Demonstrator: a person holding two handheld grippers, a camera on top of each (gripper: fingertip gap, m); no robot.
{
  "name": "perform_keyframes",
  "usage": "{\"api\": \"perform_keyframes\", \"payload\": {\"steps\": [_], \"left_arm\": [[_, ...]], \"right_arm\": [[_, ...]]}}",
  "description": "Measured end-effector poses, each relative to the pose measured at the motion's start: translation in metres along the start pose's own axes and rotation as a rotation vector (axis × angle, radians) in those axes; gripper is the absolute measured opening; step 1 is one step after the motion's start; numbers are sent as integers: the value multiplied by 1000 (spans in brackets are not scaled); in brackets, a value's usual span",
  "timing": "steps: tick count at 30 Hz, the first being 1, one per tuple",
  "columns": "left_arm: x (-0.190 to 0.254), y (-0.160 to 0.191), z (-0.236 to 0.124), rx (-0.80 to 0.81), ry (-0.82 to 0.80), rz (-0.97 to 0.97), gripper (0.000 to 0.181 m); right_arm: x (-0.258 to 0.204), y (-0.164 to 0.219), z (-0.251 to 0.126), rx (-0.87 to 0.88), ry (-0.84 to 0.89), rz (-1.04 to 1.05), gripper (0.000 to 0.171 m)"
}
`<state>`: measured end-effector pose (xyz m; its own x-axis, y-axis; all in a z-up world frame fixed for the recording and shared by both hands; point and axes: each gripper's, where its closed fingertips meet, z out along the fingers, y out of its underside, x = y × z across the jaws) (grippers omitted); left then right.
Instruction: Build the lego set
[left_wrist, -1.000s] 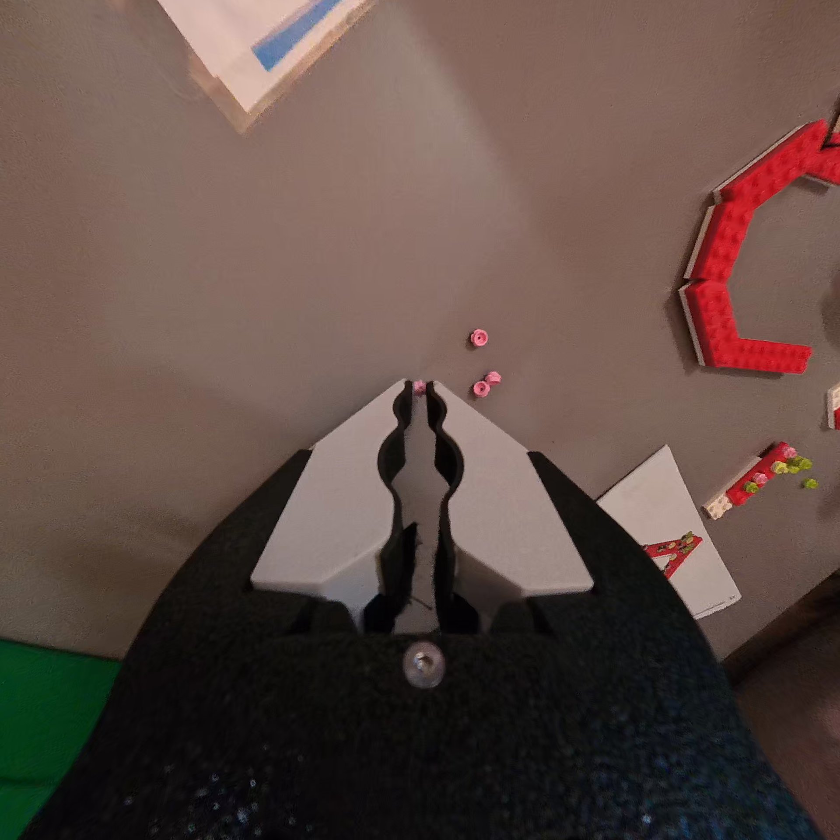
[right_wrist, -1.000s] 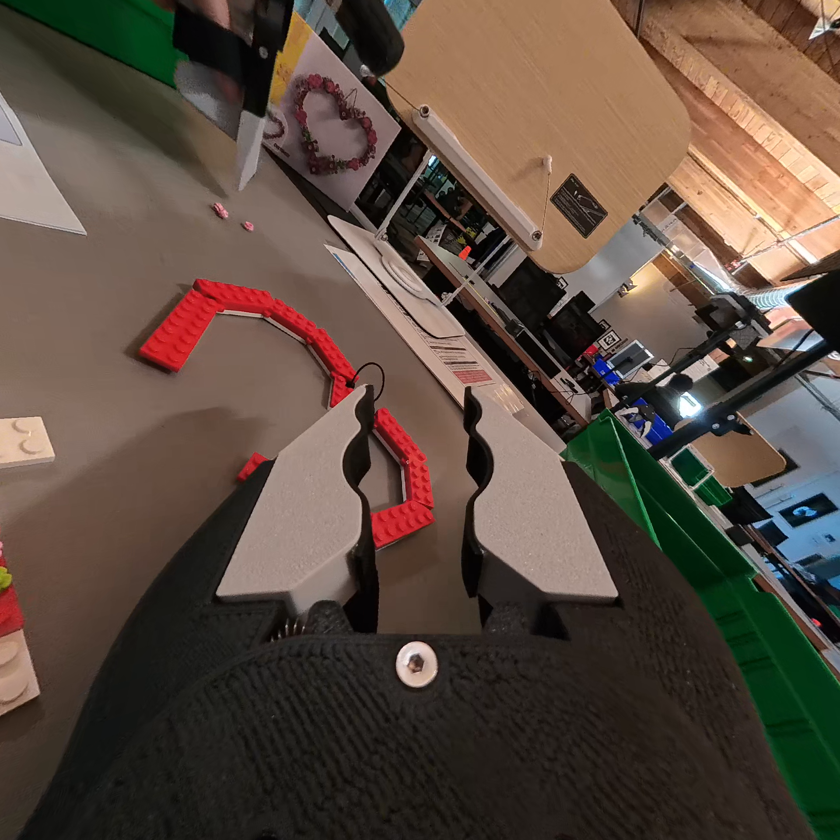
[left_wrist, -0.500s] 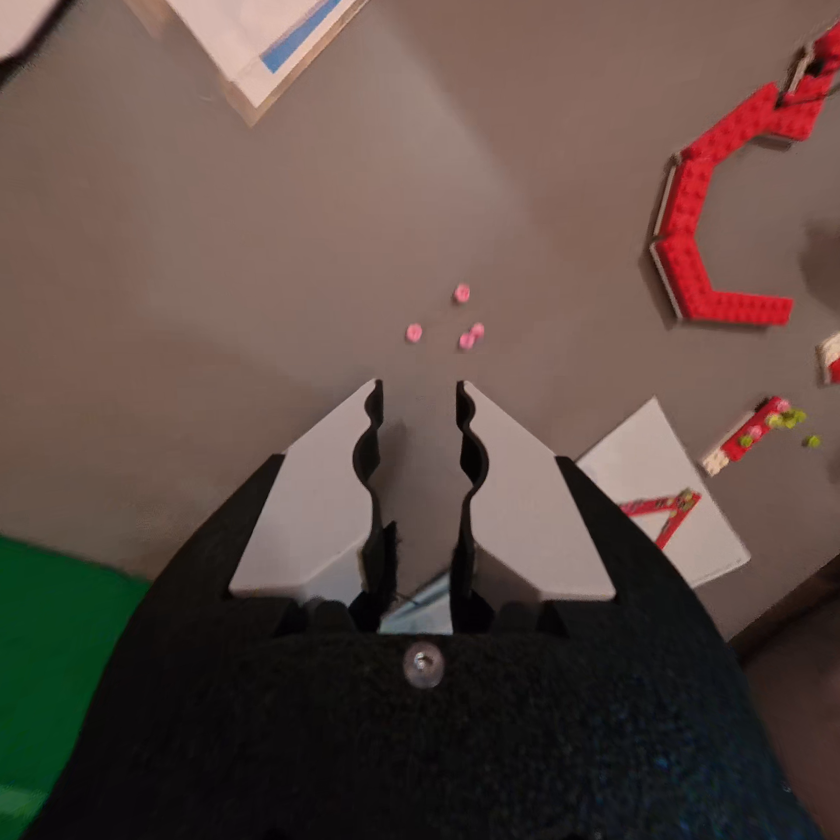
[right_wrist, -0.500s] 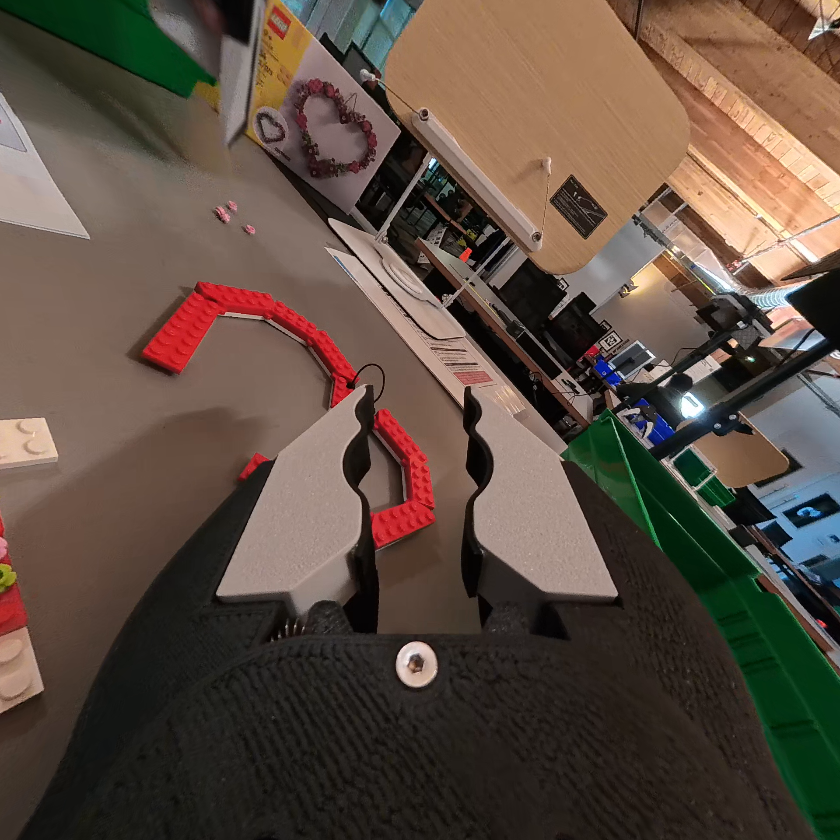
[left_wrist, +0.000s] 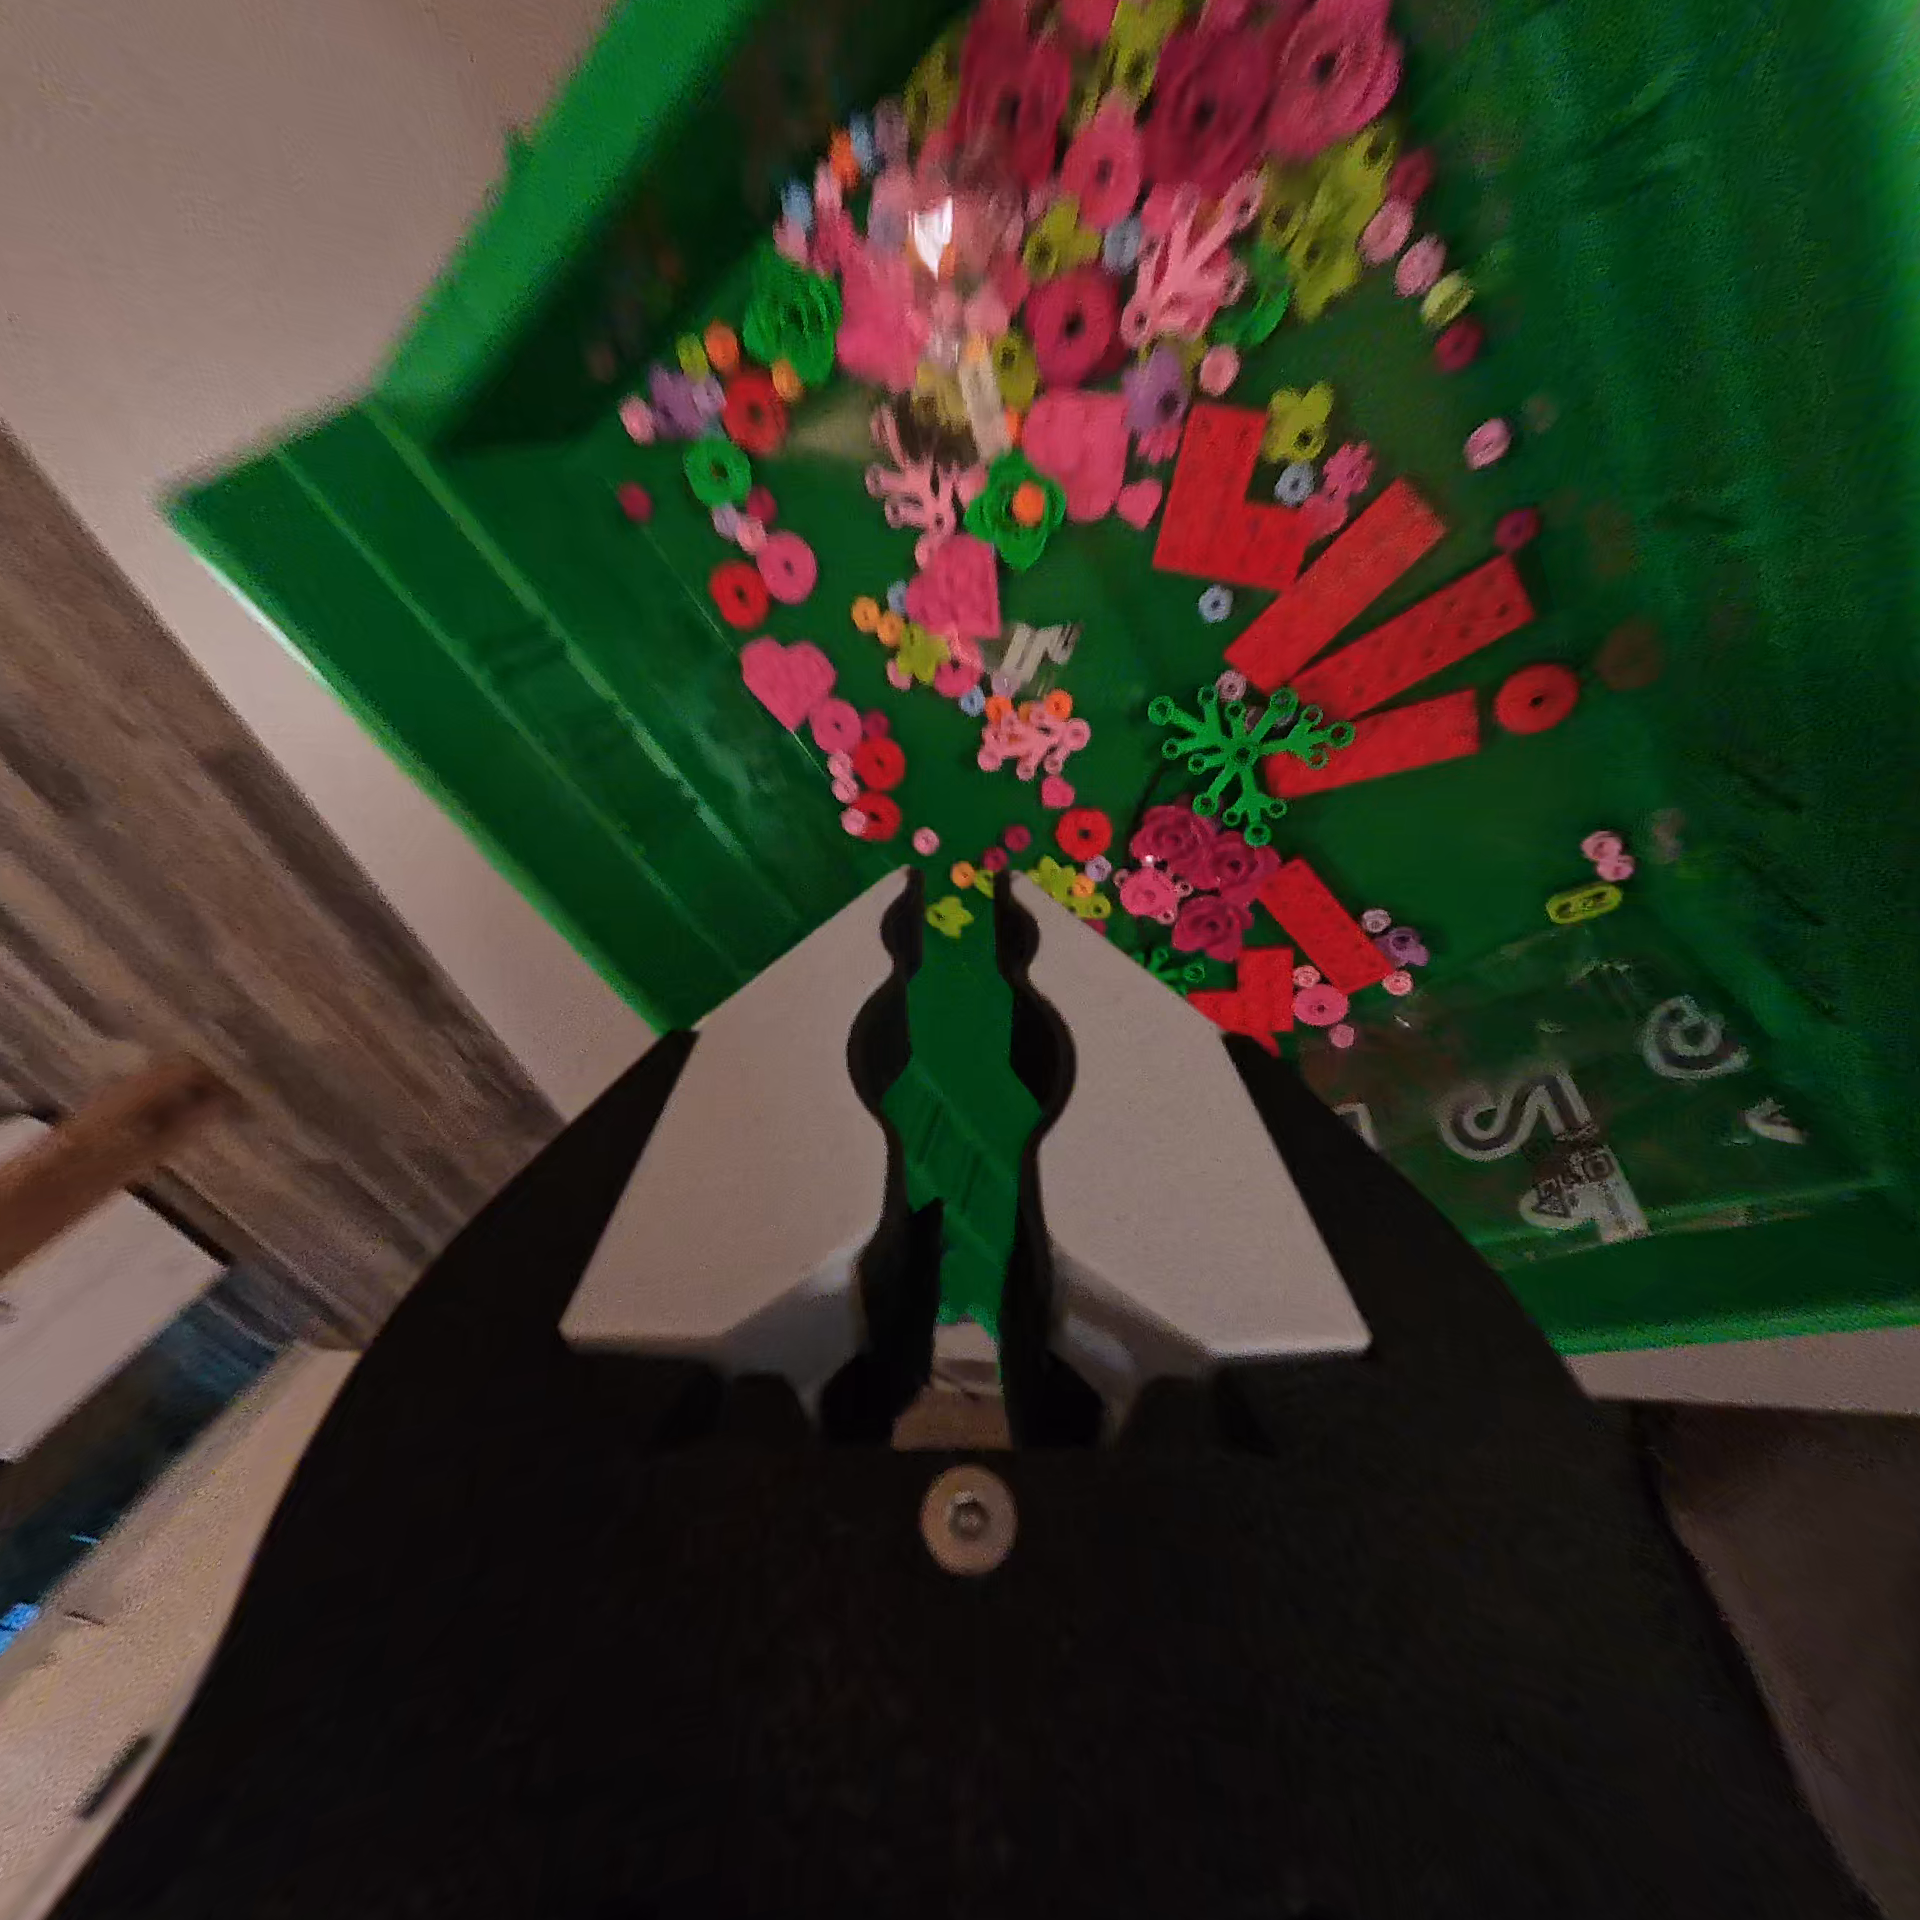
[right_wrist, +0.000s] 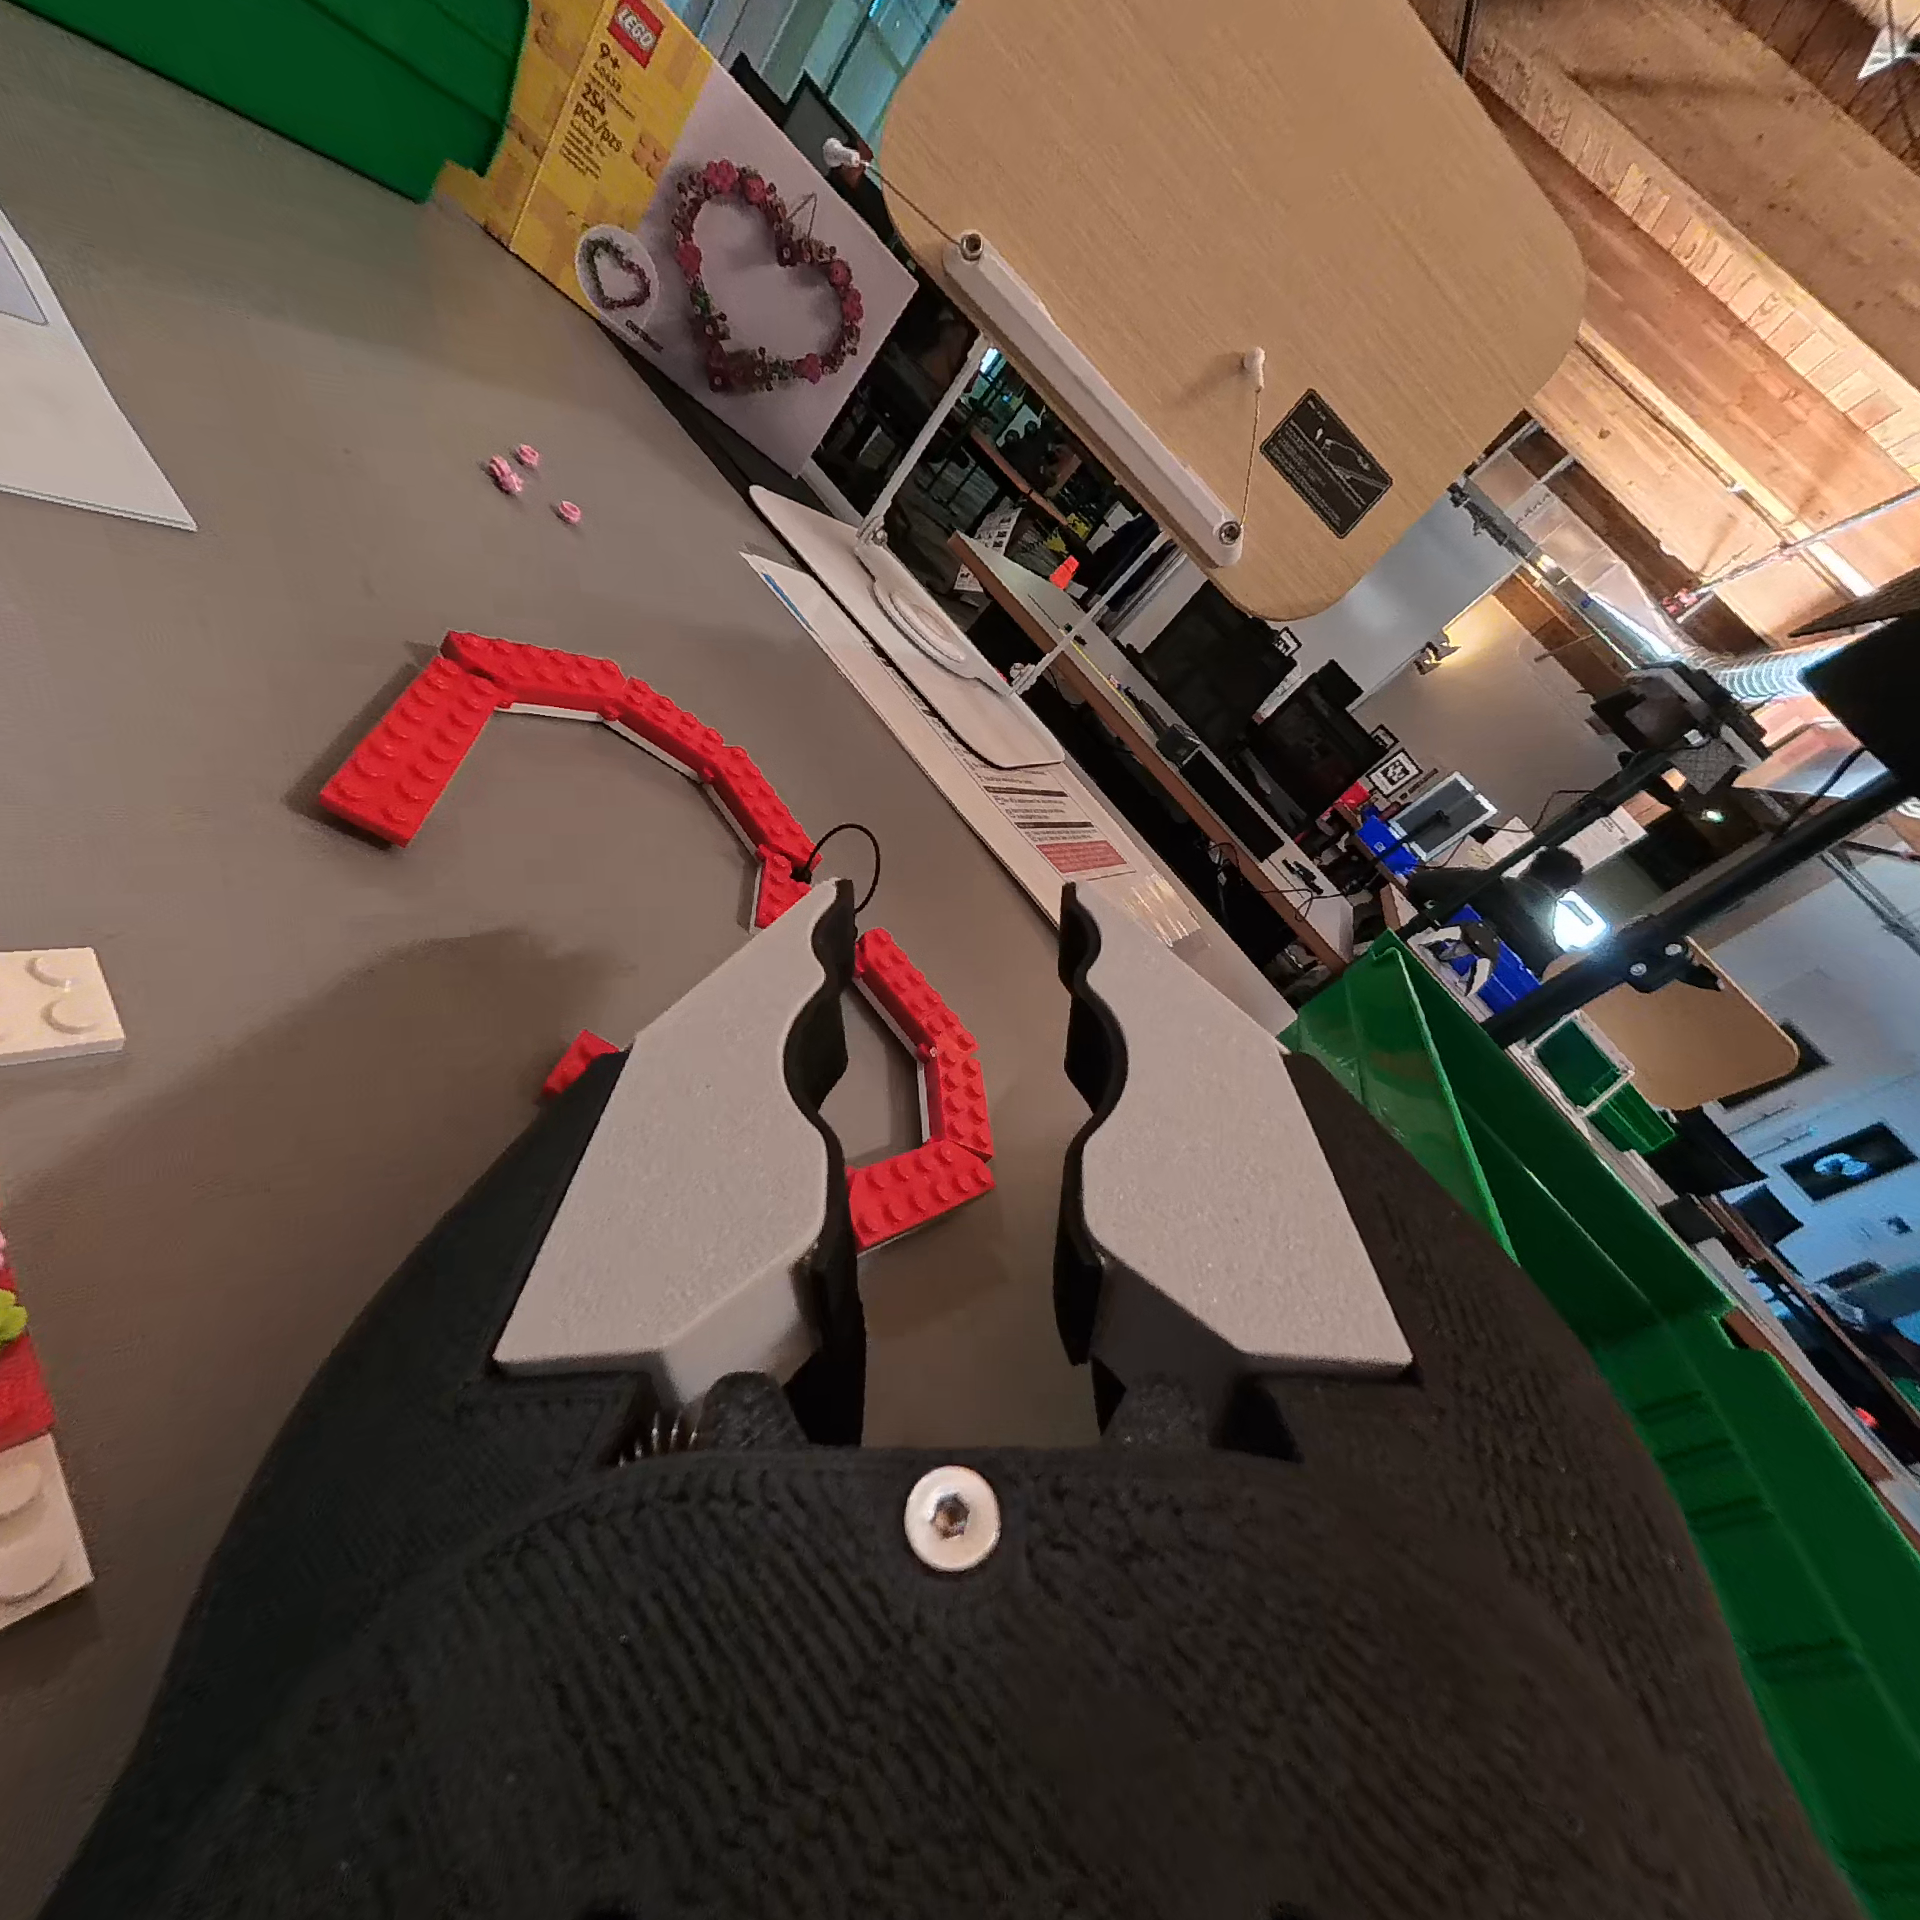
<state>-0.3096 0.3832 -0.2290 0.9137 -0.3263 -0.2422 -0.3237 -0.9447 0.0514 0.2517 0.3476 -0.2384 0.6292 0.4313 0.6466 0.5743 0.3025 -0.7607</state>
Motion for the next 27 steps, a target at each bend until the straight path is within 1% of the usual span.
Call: {"api": "perform_keyframes", "payload": {"steps": [1, 3, 6, 8, 10, 14, 18, 22, 27], "left_arm": [[0, 6, 9, -29, 39, -33, 10], [1, 15, 28, -83, 88, -70, 7], [2, 29, 54, -174, 96, -74, 6], [11, 32, 66, -198, 143, -100, 10], [12, 36, 75, -223, 140, -112, 11], [7, 34, 83, -224, 110, -154, 12], [-1, 31, 85, -212, 71, -177, 12], [-10, 34, 87, -233, 22, -176, 14], [-9, 31, 92, -224, 64, -201, 13]], "right_arm": [[0, 0, 0, -2, 1, -1, 38], [0, 1, 0, -4, 3, -3, 38], [-1, 0, 0, -6, 2, -8, 38], [-1, 0, 0, -7, 1, -11, 38], [-1, 1, 0, -9, 1, -11, 38], [-1, 1, 0, -8, 1, -9, 38], [-1, 1, 0, -9, 0, -9, 38], [-1, 1, 0, -9, 1, -9, 38], [-1, 1, 0, -10, 0, -10, 38]]}}
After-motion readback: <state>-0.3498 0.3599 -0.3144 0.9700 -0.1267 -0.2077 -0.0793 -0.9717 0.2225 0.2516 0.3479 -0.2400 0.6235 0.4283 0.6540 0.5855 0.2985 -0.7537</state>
